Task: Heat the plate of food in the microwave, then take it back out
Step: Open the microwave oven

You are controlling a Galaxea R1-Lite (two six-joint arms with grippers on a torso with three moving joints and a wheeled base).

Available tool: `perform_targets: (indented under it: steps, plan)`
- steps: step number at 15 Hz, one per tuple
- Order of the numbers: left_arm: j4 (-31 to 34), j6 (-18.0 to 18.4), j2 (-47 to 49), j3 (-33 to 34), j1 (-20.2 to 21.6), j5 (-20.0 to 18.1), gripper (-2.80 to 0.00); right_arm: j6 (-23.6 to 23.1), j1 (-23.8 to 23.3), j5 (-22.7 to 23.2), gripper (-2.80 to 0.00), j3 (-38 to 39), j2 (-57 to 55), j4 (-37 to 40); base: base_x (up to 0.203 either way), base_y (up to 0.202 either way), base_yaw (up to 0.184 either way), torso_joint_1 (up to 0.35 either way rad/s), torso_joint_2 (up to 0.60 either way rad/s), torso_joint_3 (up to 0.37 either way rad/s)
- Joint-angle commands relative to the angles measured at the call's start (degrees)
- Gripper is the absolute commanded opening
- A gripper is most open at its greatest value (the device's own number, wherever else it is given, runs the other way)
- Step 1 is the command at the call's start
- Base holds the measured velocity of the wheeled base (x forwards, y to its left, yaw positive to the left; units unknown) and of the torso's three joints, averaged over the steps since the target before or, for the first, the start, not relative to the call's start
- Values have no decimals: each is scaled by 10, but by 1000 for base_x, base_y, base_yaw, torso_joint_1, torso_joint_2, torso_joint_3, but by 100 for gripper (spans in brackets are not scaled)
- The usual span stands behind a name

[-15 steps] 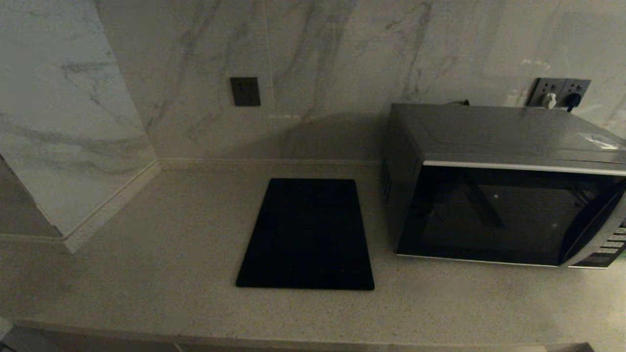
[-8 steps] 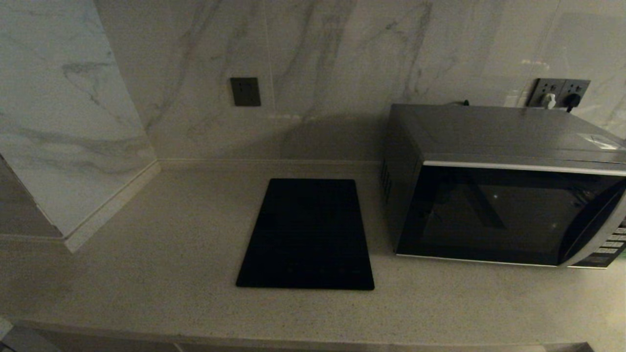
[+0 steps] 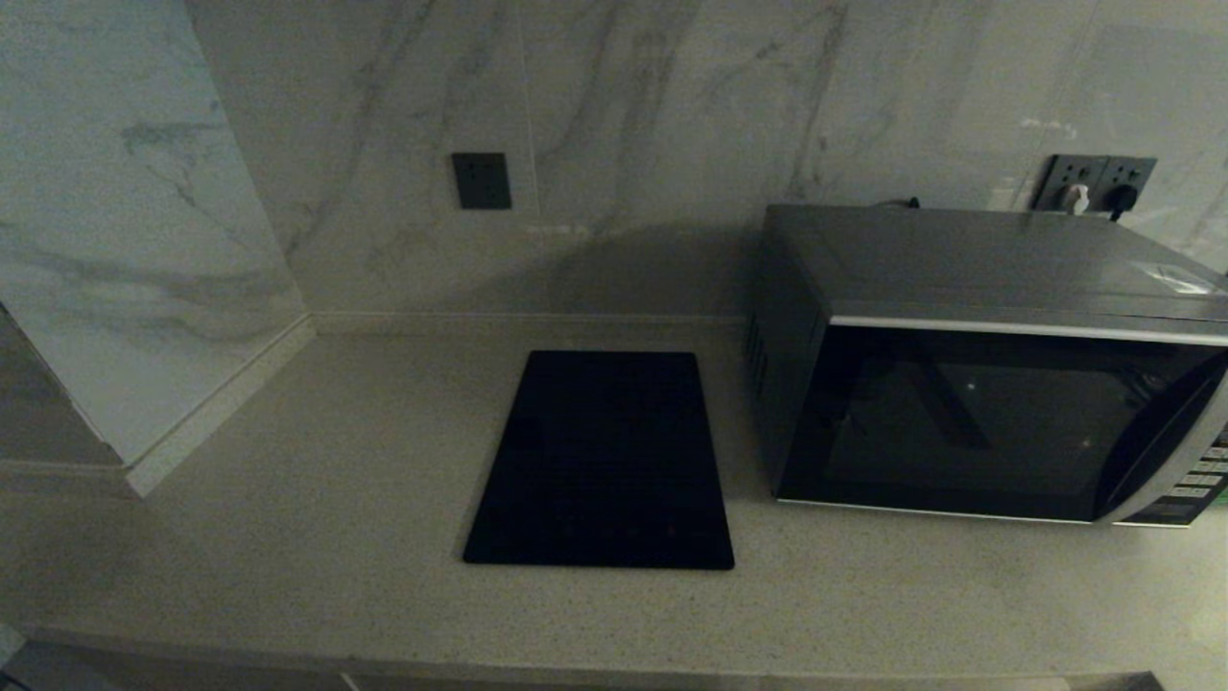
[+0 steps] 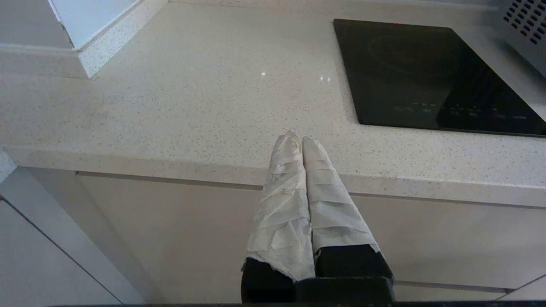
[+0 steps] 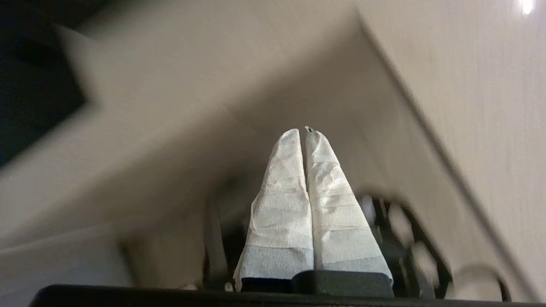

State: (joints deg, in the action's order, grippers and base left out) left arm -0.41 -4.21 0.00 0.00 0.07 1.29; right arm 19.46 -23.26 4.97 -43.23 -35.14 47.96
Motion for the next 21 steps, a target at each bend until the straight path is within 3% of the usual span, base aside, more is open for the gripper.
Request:
perform_targets:
  steps: [1, 3, 5, 12, 13, 15, 21]
  plan:
    - [0, 0, 0, 0, 0, 0, -280, 25, 70, -25, -280, -30, 130, -54, 0, 0, 0, 0, 0, 0]
    - [0, 0, 1, 0, 0, 0, -280, -4, 113, -62, -280, -31, 181, -110, 0, 0, 0, 0, 0, 0]
    - [0, 0, 1, 0, 0, 0, -280, -26, 124, -120, -280, -15, 188, -122, 0, 0, 0, 0, 0, 0]
    - [0, 0, 1, 0, 0, 0, -280, -46, 208, -128, -280, 5, 206, -122, 0, 0, 0, 0, 0, 0]
    - [0, 0, 0, 0, 0, 0, -280, -60, 215, -131, -280, 11, 225, -119, 0, 0, 0, 0, 0, 0]
    - [0, 0, 1, 0, 0, 0, -280, -59, 220, -184, -280, 23, 231, -113, 0, 0, 0, 0, 0, 0]
    - [0, 0, 0, 0, 0, 0, -280, -121, 235, -180, -280, 135, 349, -141, 0, 0, 0, 0, 0, 0]
